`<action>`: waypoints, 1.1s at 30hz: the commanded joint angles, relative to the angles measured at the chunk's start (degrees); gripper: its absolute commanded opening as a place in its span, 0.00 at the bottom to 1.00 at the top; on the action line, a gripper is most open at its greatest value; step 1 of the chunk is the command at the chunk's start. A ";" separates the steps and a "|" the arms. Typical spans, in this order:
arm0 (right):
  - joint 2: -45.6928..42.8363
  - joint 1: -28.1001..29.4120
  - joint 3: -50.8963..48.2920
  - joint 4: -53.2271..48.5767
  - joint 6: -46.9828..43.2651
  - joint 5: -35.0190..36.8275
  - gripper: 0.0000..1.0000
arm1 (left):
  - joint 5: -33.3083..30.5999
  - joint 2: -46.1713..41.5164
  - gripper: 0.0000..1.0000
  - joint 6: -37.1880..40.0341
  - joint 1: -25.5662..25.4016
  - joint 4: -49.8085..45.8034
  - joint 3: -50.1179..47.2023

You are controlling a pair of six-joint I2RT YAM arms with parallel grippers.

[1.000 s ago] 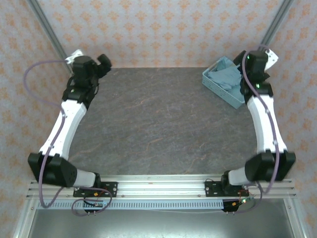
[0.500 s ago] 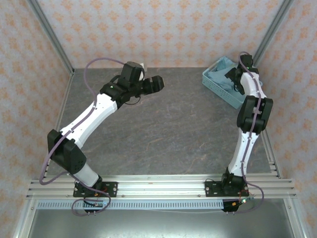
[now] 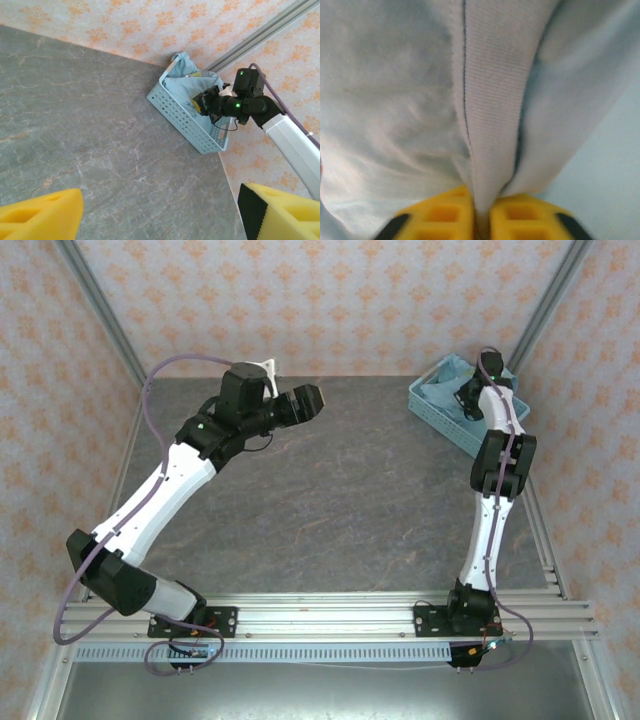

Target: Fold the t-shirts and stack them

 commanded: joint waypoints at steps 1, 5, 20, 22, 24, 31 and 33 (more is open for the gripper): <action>-6.15 -0.20 -0.74 3.25 0.51 1.52 0.00 | -2.10 -1.96 0.81 1.57 -0.10 -1.76 -1.84; -13.58 0.58 -3.63 5.88 0.59 3.49 0.00 | -2.99 -2.04 0.80 2.38 -0.11 -3.10 -2.34; -38.55 7.56 7.65 3.64 -7.78 8.02 0.00 | -10.09 -1.53 0.77 4.41 0.68 -9.09 -0.91; -39.76 7.79 12.50 3.12 -8.44 5.51 0.00 | -11.01 -2.05 0.77 4.54 0.78 -9.69 -1.17; -40.69 7.86 16.62 3.66 -7.87 1.49 0.00 | -12.80 -2.67 0.77 4.59 0.85 -10.97 -1.28; -41.44 15.43 22.62 1.88 -4.01 -9.86 0.00 | -18.31 -6.28 0.78 3.33 3.34 -15.03 -2.53; -42.17 21.26 21.41 0.61 -5.87 -10.30 0.00 | -19.64 -7.96 0.78 2.96 4.42 -15.50 -3.40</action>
